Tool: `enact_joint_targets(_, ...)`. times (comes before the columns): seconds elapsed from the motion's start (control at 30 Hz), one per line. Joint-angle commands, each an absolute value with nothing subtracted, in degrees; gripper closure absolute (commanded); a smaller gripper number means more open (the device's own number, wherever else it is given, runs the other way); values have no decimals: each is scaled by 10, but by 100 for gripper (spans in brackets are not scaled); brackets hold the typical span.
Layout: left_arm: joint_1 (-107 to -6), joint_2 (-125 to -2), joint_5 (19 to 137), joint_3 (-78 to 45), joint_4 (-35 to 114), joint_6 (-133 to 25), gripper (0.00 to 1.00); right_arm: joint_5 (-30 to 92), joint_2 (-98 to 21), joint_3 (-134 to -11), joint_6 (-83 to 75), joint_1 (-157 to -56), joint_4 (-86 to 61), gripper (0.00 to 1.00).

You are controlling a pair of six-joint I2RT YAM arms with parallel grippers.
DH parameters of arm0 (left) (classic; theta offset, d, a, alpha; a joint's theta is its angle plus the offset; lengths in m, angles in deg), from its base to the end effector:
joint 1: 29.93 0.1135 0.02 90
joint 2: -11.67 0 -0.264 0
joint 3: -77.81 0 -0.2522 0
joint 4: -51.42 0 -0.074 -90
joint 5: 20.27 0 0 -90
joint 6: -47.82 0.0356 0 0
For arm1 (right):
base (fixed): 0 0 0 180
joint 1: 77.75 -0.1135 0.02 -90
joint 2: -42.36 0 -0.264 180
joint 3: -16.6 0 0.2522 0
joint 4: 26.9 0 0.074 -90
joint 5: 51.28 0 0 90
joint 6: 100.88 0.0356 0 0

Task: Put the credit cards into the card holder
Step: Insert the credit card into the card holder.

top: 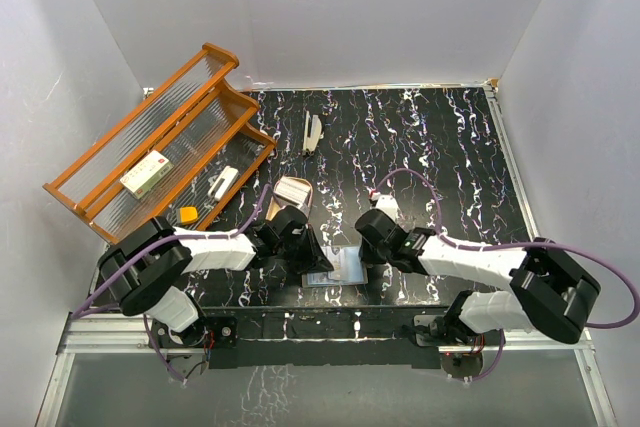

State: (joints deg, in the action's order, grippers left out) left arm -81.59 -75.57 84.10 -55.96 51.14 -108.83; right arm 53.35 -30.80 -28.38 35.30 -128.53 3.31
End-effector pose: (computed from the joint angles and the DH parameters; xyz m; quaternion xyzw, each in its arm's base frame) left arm 0.1662 -0.2244 0.1401 -0.0668 0.9029 -0.4097 0.1120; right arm 0.1478 0.1668 0.1547 -0.0036 0.9550 0.1211 0.2708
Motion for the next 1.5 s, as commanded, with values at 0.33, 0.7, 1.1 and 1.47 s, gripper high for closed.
enact_joint_targets(0.33, -836, -737, 759, -519, 420, -1044, 75, 498, -255, -283, 385, -1291, 58, 83)
enact_joint_targets(0.7, -835, -717, 746, -468, 358, -978, 58, 484, -203, -331, 374, -1291, 143, 63)
enact_joint_targets(1.1, -836, -679, 713, -478, 358, -955, 48, 497, -173, -338, 367, -1290, 157, 57)
enact_joint_targets(1.47, -836, -716, 724, -491, 389, -927, 40, 429, -180, -262, 452, -1290, 66, 52)
